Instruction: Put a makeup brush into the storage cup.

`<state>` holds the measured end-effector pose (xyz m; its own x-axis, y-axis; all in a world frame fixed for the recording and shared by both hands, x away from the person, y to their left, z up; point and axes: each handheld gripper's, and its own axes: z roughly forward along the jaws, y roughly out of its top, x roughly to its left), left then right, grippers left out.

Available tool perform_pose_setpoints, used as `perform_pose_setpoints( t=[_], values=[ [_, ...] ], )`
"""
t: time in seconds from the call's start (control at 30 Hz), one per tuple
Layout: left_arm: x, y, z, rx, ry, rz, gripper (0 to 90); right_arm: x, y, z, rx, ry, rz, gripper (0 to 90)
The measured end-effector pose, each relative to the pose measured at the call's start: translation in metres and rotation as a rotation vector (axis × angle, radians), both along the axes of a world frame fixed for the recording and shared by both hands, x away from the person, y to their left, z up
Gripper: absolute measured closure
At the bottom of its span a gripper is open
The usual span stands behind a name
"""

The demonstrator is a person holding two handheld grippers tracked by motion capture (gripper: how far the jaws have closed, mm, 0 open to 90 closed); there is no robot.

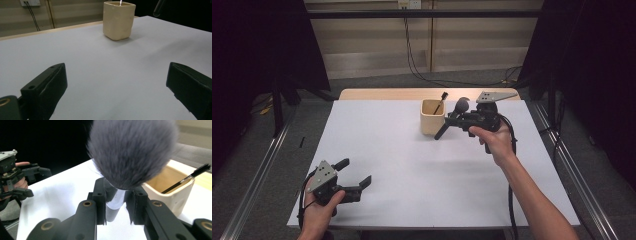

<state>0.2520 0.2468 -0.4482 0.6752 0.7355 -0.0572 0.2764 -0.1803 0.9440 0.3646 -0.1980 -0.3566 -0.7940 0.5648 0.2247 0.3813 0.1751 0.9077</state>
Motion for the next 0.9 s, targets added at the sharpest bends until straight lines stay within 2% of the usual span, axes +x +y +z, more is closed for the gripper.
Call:
perform_pose_setpoints(
  t=[0.07, 0.47, 0.67, 0.8, 0.9],
  values=[
    [0.0, 0.0, 0.0, 0.009, -0.002, 0.004, 3.2, 0.002, -0.001, 0.003, 0.01, -0.004, -0.006, 71.5],
    [0.0, 0.002, 0.0, -0.001, 0.007, 0.006, 3.0, 0.022, -0.014, 0.031, 0.025, -0.041, -0.059, 71.5],
    [0.001, 0.001, -0.001, 0.004, 0.015, 0.0, 3.0, 0.034, -0.009, 0.034, -0.002, -0.045, -0.078, 71.5],
    [0.001, 0.001, -0.001, 0.004, 0.016, -0.002, 3.0, 0.042, -0.005, 0.037, -0.002, -0.047, -0.092, 71.5],
    [0.001, 0.001, -0.001, 0.002, 0.017, 0.001, 3.0, 0.049, -0.002, 0.038, -0.031, -0.04, -0.111, 71.5]
  ],
)
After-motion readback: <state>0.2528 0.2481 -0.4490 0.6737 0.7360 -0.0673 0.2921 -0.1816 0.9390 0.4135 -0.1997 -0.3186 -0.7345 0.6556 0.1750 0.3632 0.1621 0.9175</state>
